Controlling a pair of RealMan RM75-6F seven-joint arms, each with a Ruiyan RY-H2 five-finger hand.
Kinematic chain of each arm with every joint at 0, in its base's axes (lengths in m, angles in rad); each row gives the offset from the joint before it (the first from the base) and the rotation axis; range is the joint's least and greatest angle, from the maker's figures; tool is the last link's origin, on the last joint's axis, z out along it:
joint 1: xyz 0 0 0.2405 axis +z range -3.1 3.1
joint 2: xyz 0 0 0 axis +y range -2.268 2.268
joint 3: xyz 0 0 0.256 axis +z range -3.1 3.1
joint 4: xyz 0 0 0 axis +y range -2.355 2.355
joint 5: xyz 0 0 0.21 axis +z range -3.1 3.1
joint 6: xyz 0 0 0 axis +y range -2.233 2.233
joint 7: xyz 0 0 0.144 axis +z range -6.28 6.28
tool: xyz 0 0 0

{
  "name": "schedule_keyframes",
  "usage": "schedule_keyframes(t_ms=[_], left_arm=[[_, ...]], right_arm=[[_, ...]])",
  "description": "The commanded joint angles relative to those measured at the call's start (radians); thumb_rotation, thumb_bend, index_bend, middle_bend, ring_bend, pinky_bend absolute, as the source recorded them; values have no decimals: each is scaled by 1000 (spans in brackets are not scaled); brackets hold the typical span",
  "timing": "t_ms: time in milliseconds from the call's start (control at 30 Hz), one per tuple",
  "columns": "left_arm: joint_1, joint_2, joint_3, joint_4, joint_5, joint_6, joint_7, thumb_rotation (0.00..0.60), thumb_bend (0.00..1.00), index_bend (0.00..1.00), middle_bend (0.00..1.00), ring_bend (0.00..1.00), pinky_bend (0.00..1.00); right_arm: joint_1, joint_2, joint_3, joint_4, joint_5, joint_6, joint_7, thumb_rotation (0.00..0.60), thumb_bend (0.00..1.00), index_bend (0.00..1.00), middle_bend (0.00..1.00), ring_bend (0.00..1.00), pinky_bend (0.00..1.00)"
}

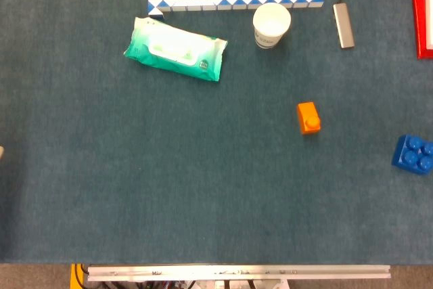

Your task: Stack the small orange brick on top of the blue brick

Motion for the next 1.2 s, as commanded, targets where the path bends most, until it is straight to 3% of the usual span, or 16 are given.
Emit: schedule_keyframes(t_ms=[33,300,467,800,1200], left_arm=[[3,2,-3,3,-12,0,-3,600,162,431,485,377,457],[9,-15,-20,41,-60,13,39,600,162,432,486,377,457],[14,-25,-28,66,-72,22,36,600,162,433,486,377,457],[19,-43,-39,114,-100,20,35,600,162,442,486,377,457],[20,-50,-49,118,-122,17,50,600,162,443,486,377,457]], right_arm=[[61,9,20,9,-20,-59,-17,600,0,186,171,38,234],[214,-3,35,77,-74,-223,-14,600,0,209,177,38,234],[310,-27,6,171,-199,-284,38,600,0,211,174,38,234],[452,-131,-99,405,-449,-230,278,600,65,242,160,41,235],[593,-213,-206,596,-579,-169,517,600,190,243,145,42,235]])
